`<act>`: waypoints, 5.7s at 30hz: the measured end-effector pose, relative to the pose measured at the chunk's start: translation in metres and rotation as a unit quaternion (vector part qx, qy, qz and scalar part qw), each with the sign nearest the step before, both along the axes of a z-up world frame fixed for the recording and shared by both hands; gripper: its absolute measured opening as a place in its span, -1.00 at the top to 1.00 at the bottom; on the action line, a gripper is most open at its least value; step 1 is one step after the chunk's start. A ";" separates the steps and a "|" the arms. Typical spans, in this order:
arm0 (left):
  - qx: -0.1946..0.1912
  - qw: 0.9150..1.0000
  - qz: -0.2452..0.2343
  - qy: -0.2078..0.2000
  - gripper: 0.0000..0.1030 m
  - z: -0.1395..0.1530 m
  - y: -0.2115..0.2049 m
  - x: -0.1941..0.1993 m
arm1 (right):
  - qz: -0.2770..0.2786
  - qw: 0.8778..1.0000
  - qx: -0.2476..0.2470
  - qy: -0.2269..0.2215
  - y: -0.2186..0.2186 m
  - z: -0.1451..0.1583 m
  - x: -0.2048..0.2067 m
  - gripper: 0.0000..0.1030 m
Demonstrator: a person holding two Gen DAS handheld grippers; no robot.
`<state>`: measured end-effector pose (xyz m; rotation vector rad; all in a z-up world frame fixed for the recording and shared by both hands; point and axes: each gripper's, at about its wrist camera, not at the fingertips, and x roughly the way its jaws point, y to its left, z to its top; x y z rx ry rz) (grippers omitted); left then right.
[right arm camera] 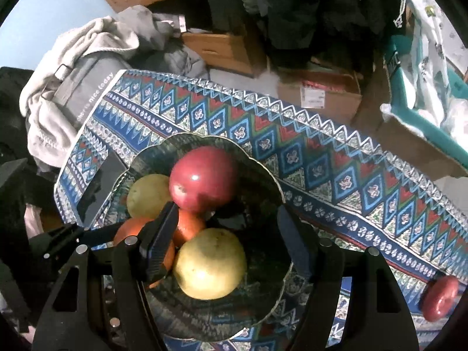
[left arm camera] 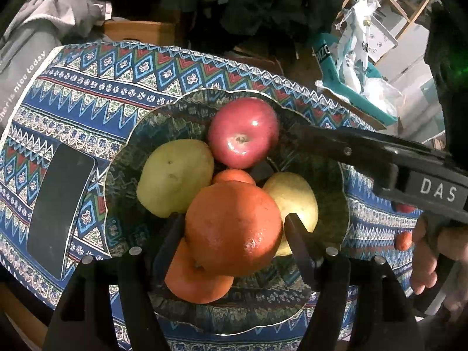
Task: Organize fruits
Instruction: 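Open the right tool to drop the apple into the bowl while the left tool releases the orange there, then move both tools back from the bowl toward the remaining apple and small orange, then grasp the small orange with the right tool while the left tool grasps the red apple, then carry the red apple with the left tool while the right tool carries the orange to the bowl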
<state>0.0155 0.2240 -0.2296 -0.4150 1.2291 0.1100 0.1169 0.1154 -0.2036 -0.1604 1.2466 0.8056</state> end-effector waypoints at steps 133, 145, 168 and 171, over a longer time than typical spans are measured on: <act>0.022 0.959 -0.281 0.011 -0.71 -0.026 -0.405 0.145 | -0.283 0.956 -0.074 -0.014 -0.454 -0.035 0.005 0.10; 0.018 0.962 -0.269 0.037 -0.72 -0.060 -0.410 0.165 | -0.291 0.954 -0.070 0.000 -0.462 -0.048 0.013 0.10; 0.054 0.953 -0.297 -0.035 -0.49 -0.008 -0.392 0.134 | -0.260 0.961 -0.082 -0.038 -0.434 -0.022 0.006 0.11; 0.059 0.952 -0.298 -0.042 -0.49 0.003 -0.388 0.129 | -0.253 0.963 -0.081 -0.050 -0.428 -0.010 0.002 0.11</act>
